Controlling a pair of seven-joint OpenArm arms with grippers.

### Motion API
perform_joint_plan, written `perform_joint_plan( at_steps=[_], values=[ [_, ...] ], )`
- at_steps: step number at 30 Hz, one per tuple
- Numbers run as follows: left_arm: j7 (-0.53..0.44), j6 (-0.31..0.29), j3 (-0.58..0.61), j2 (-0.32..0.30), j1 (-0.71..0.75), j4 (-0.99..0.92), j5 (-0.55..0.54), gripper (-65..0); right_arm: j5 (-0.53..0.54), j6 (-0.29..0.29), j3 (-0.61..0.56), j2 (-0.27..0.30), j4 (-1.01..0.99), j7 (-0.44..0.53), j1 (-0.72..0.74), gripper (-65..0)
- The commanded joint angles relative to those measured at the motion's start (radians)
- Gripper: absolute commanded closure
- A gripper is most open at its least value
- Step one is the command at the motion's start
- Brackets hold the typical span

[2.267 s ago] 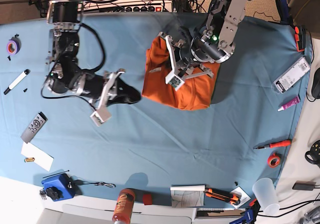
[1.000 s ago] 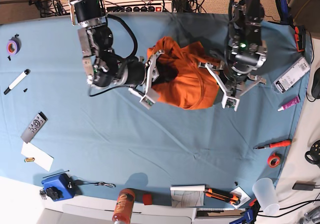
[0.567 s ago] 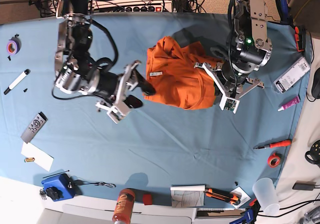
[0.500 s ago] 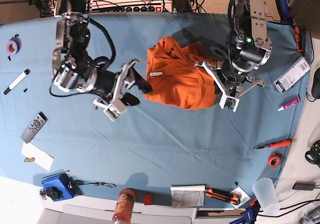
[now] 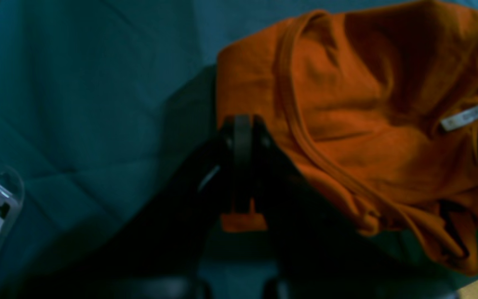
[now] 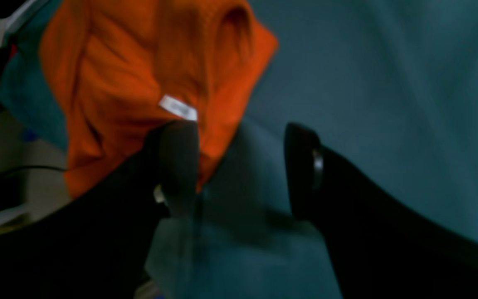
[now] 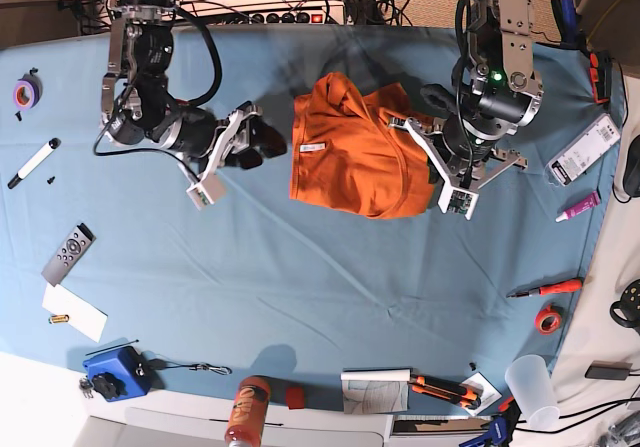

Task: Layout the t-shirt on the table in an organized manner, then fold the t-shirt properly
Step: 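Grasp the shirt bundle with both grippers and fold it over, then drag the shirt bundle with the right gripper away from the left gripper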

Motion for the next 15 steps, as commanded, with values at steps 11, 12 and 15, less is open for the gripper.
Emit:
perform_joint_plan(
  at_steps=[11,12,15],
  values=[
    [-0.043,0.003,-0.001,0.000,-0.008,0.019,-0.009,0.0,0.179,0.105,-0.032,-0.054,-0.233,-0.018,0.058,-32.5],
    [-0.050,0.003,-0.001,0.000,-0.008,0.019,-0.009,0.0,0.179,0.105,-0.045,-0.053,-0.243,-0.019,0.061,-32.5],
    [-0.050,0.003,-0.001,0.000,-0.009,0.019,-0.010,0.0,0.179,0.105,-0.098,-0.053,-0.253,-0.018,0.063,-32.5]
  ],
)
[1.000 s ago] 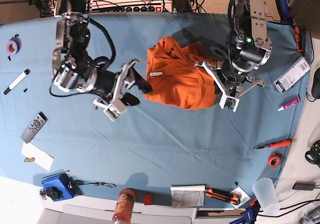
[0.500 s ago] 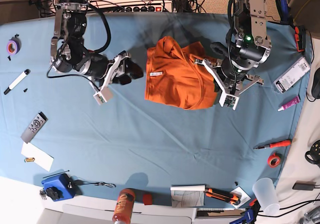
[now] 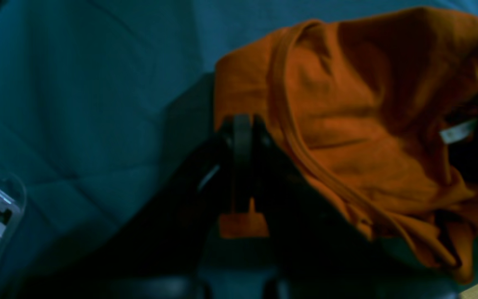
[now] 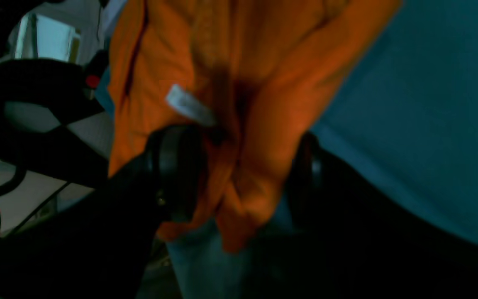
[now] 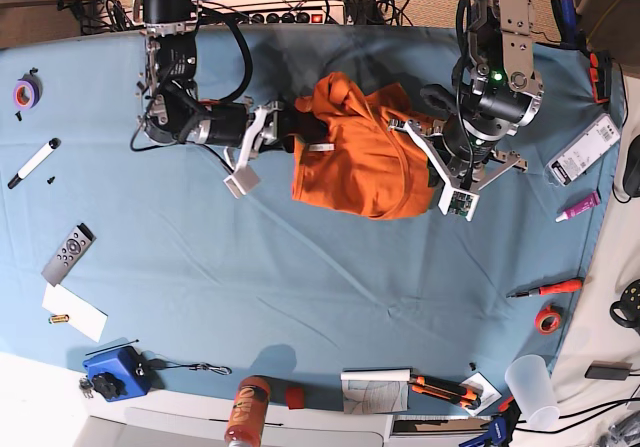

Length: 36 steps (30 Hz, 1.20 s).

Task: Layout the t-shirt on the table in an organized manner, then fold the t-shirt properly
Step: 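Drag the shirt bundle with the right gripper away from the left gripper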

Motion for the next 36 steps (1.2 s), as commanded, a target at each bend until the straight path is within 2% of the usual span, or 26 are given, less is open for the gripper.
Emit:
perform_joint_plan(
  at_steps=[1,5,9,11,16,17,19,21,23,24,26,29,36],
  values=[
    [-0.023,0.002,-0.001,0.000,-0.008,0.019,-0.006,0.0,0.016,-0.001,-0.022,-0.002,0.008,0.005,0.006,-32.5],
    [-0.023,0.003,-0.001,0.000,-0.008,0.019,-0.006,0.0,-0.010,-0.001,-0.086,-0.012,0.008,0.071,0.009,-32.5],
    [-0.022,0.003,-0.001,0.000,-0.008,0.019,-0.006,0.0,-0.129,-0.001,-0.136,-0.057,0.008,0.097,0.021,-31.1],
    [-0.023,0.003,-0.001,0.000,-0.008,0.019,-0.006,0.0,-0.157,-0.001,-0.169,-0.068,0.008,0.100,0.031,-25.3],
    [-0.022,0.002,-0.001,0.000,-0.008,0.019,-0.006,0.0,-0.222,-0.004,-0.221,-0.069,0.009,0.105,0.053,-2.3],
    [-0.021,0.002,-0.001,-0.001,-0.008,0.019,-0.006,0.0,-0.243,-0.018,-0.220,-0.068,0.010,0.106,0.056,0.0],
    [-0.022,0.002,-0.001,-0.001,-0.008,0.019,-0.006,0.0,-0.284,-0.023,-0.208,-0.068,0.010,0.105,0.056,0.0],
    [-0.022,0.002,-0.001,-0.001,-0.008,0.019,-0.006,0.0,-0.299,-0.022,-0.192,-0.068,0.010,0.061,0.059,0.0],
    [-0.022,0.002,-0.001,0.000,-0.008,0.019,-0.006,0.0,-0.298,-0.003,-0.183,-0.061,0.010,-0.061,0.076,0.0],
    [-0.022,0.002,-0.001,0.000,-0.008,0.019,-0.006,0.0,-0.285,-0.001,-0.181,-0.055,0.010,-0.088,0.086,0.0],
    [-0.022,0.002,-0.001,0.000,-0.008,0.019,-0.006,0.0,-0.180,-0.001,-0.180,-0.014,0.010,-0.088,0.105,0.0],
    [-0.022,0.002,-0.001,0.000,-0.008,0.019,-0.006,0.0,0.009,-0.001,-0.180,0.077,0.010,-0.088,0.141,0.0],
    [-0.022,0.002,-0.001,0.000,-0.008,0.019,-0.006,0.0,0.096,-0.001,-0.180,0.308,0.010,-0.088,0.247,0.0]
  ],
)
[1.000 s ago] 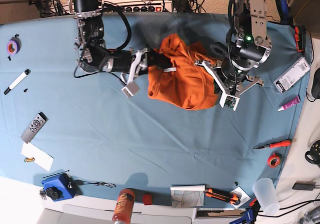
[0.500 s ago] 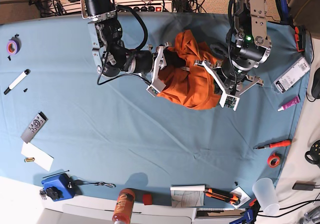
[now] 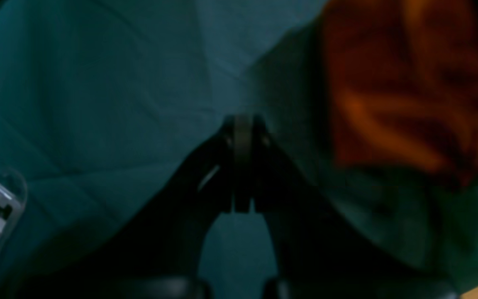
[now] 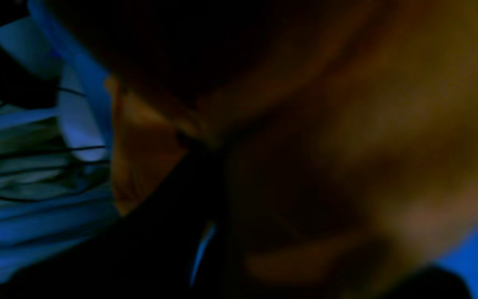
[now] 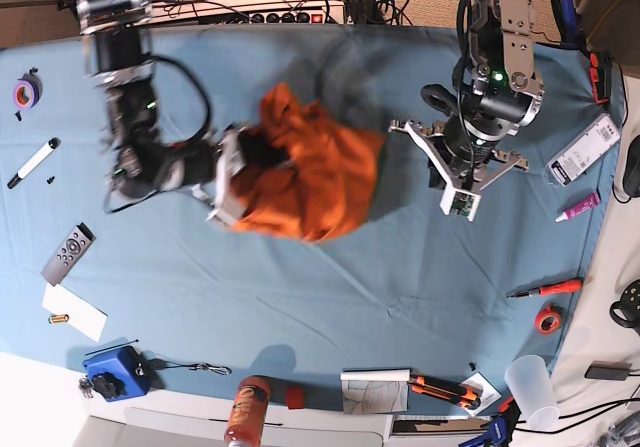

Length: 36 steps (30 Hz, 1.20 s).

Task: Layout the t-shirt on the table in an organized manner, then fold the t-shirt properly
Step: 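Drag the shirt bundle with the right gripper away from the left gripper, then pat and square the folded shirt's edge with the right gripper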

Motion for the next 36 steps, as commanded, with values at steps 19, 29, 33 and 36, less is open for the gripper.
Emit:
perform_joint_plan(
  at_steps=[19,29,33,36],
  values=[
    [-0.025,-0.001,0.000,0.000,0.002,0.019,-0.003,0.0,0.064,0.001,-0.057,0.125,0.016,0.017,0.210,0.0],
    [-0.032,0.000,0.000,0.000,0.020,0.019,-0.003,0.0,0.020,0.001,-0.057,0.126,0.016,0.017,0.098,0.0],
    [-0.034,-0.001,0.000,0.000,0.020,0.019,-0.003,0.0,0.019,0.001,-0.053,0.126,0.016,0.017,0.012,0.0],
    [-0.034,0.000,0.000,0.000,0.021,0.019,-0.003,0.0,0.010,0.001,-0.046,0.125,0.016,0.017,-0.038,0.0]
  ],
)
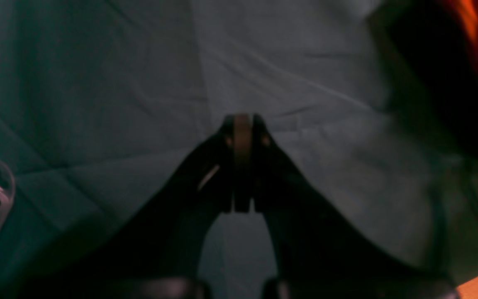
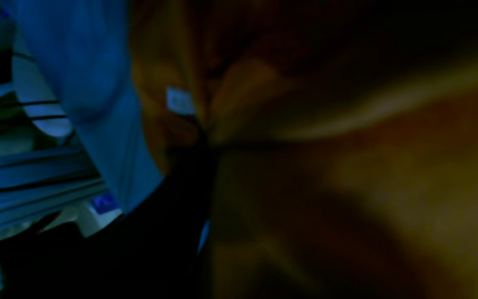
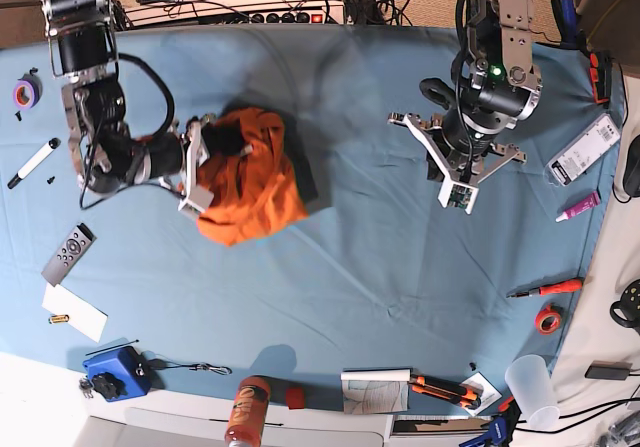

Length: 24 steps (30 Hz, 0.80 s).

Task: Layout the t-shirt on the table in an organized manner, then fold the t-shirt properly
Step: 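Pat and square the folded shirt's edge with the right gripper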

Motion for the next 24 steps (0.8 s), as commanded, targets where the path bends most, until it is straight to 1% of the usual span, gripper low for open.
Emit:
perform_joint_plan(
  at_steps=[1,4,6,7,9,10,11,14,17,19,21,24],
  values=[
    [-0.026,0.000,-0.001,0.000,-0.007,0.019,-0.003,0.0,-0.013,0.001,0.006,0.013,0.015,-0.009,0.002,0.0],
    [-0.026,0.000,-0.001,0.000,-0.007,0.019,-0.003,0.0,-0.061,0.001,0.006,0.014,0.015,-0.009,-0.032,0.0],
    [-0.032,0.000,-0.001,0.000,-0.007,0.019,-0.003,0.0,-0.062,0.001,0.006,0.014,0.015,-0.009,-0.046,0.0],
    [-0.034,-0.001,-0.001,0.000,-0.008,0.019,-0.003,0.0,-0.062,0.001,0.006,0.014,0.015,-0.009,-0.051,-1.8],
    [-0.040,0.000,-0.001,0.000,-0.007,0.019,-0.003,0.0,-0.062,0.001,0.006,0.015,0.015,-0.009,-0.053,-11.6],
    [-0.041,-0.001,-0.001,0.000,-0.007,0.019,-0.003,0.0,-0.062,0.001,0.006,0.018,0.015,-0.009,-0.053,-14.9],
    [-0.041,-0.001,-0.001,0.000,-0.007,0.019,-0.003,0.0,-0.060,0.001,0.006,0.026,0.016,-0.009,-0.052,-15.8],
    [-0.040,-0.001,-0.001,-0.001,-0.005,0.019,-0.003,0.0,-0.005,-0.011,0.008,0.066,0.018,-0.009,-0.045,-15.7],
    [-0.040,-0.001,-0.001,-0.001,-0.002,0.019,-0.003,0.0,0.067,-0.010,0.020,0.135,0.018,-0.009,-0.045,-15.7],
    [-0.041,-0.001,-0.001,0.000,-0.003,0.019,-0.003,0.0,0.100,-0.010,0.052,0.166,0.018,-0.009,-0.045,-15.7],
    [-0.044,0.000,-0.001,0.000,-0.003,0.019,-0.003,0.0,0.123,-0.009,0.103,0.177,0.018,-0.009,-0.045,-15.7],
    [-0.045,-0.001,-0.001,0.000,-0.003,0.019,-0.003,0.0,0.198,0.001,0.187,0.178,0.018,-0.009,-0.048,-15.7]
  ],
)
